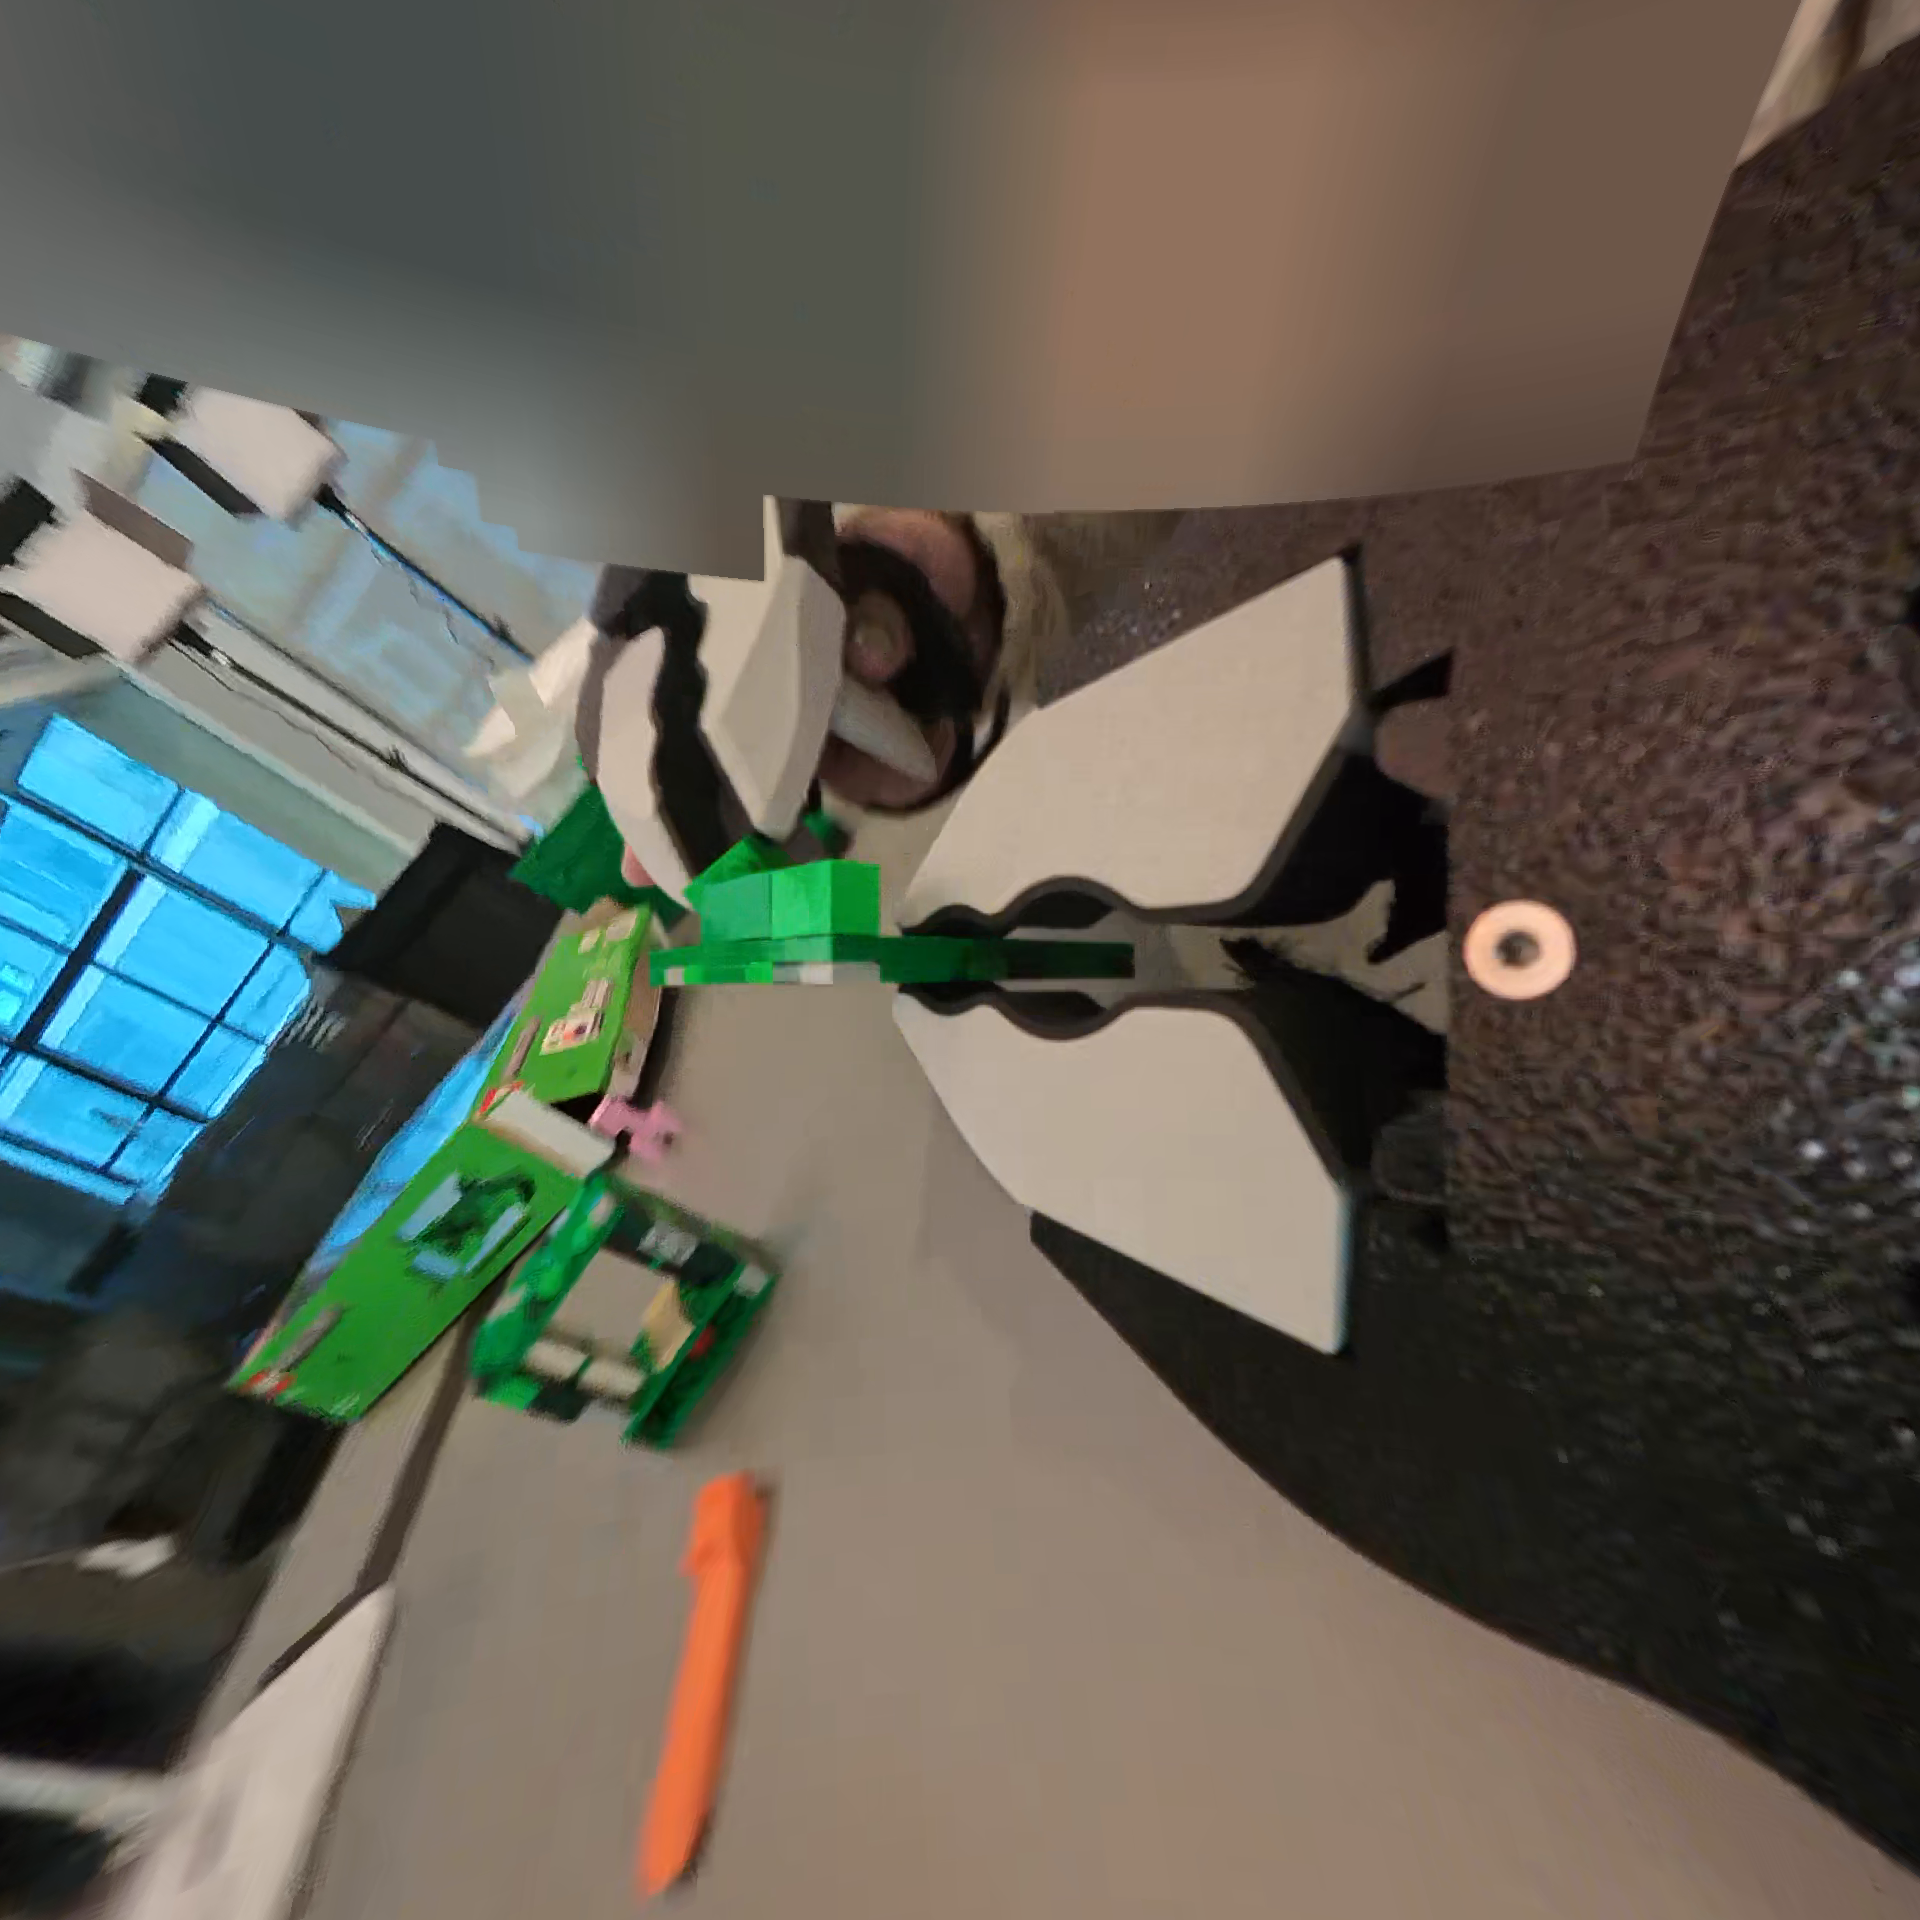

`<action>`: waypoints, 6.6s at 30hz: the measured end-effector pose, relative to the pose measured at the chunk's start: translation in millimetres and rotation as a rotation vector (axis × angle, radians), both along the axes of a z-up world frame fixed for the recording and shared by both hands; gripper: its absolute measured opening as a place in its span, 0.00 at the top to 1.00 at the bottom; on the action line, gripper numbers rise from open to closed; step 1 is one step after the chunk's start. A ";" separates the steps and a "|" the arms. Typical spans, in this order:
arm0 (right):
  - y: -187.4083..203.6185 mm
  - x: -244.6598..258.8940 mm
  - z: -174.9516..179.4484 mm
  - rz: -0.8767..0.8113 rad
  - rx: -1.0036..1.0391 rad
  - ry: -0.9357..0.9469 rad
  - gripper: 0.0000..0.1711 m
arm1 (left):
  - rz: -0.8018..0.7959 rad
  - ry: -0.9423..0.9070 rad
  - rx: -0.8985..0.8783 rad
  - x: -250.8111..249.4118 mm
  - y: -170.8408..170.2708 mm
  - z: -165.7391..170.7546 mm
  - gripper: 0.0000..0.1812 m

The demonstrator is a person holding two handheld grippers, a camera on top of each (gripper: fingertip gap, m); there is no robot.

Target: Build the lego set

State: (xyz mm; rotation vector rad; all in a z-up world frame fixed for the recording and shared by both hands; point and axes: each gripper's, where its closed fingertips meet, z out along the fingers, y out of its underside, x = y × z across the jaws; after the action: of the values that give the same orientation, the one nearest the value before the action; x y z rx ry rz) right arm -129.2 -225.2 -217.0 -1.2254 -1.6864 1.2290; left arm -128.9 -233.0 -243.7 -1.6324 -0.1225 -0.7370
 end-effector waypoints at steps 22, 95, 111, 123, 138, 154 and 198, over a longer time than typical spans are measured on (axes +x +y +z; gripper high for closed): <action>19.9 10.4 -7.0 -0.094 -0.163 -0.106 0.91 | 0.197 0.596 0.063 -6.2 5.5 -3.5 0.97; 11.5 35.4 -87.7 0.251 0.279 -0.460 0.91 | -0.488 0.642 -0.235 0.0 -9.5 -66.1 0.51; -8.4 26.1 -66.8 0.610 1.017 -0.627 0.90 | -0.437 0.553 -0.168 12.6 -0.6 -51.0 0.51; 12.8 23.3 -23.0 0.027 0.152 -0.295 0.89 | -0.077 0.609 -0.042 -8.1 8.2 -27.1 0.51; 20.5 52.4 -60.5 0.038 0.250 -0.141 0.77 | -0.337 0.462 -0.219 10.8 9.2 -34.6 0.51; 24.2 24.6 -54.0 -0.076 -0.245 -0.270 0.82 | -0.290 0.978 0.056 38.5 17.5 -38.3 0.51; 83.8 87.8 -104.3 0.185 0.170 -0.465 0.93 | -1.140 0.987 -0.624 6.8 41.4 -68.2 0.51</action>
State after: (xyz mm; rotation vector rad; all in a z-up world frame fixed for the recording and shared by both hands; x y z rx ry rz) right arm -41.4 -141.4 -321.3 -1.3434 -2.2338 0.9214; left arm -122.1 -191.6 -311.9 -2.4671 1.5181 -0.6218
